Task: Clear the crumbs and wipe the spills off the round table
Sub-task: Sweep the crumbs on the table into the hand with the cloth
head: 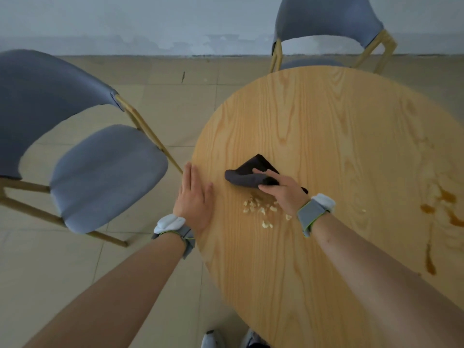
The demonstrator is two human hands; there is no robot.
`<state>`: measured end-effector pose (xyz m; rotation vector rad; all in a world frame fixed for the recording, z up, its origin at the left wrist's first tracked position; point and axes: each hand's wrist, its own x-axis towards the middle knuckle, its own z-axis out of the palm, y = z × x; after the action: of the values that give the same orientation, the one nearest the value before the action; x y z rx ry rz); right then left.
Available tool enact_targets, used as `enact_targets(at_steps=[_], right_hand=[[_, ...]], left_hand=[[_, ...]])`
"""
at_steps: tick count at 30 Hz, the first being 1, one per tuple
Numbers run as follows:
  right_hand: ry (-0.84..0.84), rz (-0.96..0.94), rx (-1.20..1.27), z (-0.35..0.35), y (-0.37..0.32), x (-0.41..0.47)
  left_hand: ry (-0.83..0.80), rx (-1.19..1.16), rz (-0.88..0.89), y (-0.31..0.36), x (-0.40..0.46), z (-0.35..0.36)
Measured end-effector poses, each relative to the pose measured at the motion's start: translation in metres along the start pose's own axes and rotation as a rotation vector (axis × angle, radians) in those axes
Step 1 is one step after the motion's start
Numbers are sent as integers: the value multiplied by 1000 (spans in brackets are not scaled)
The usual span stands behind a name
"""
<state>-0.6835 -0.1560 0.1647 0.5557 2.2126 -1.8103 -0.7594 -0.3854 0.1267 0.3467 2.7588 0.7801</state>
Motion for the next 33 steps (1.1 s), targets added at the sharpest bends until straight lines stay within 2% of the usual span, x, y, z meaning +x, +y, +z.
enact_targets(at_steps=[4, 8, 14, 33], right_hand=[[-28, -14, -20, 7, 10, -25], [12, 29, 41, 19, 19, -64], [52, 52, -19, 37, 33, -110], [-82, 11, -181, 61, 65, -193]], left_hand=[[28, -15, -4, 0, -4, 1], [9, 39, -9, -1, -28, 8], [22, 32, -11, 6, -53, 7], [45, 118, -54, 10, -71, 12]])
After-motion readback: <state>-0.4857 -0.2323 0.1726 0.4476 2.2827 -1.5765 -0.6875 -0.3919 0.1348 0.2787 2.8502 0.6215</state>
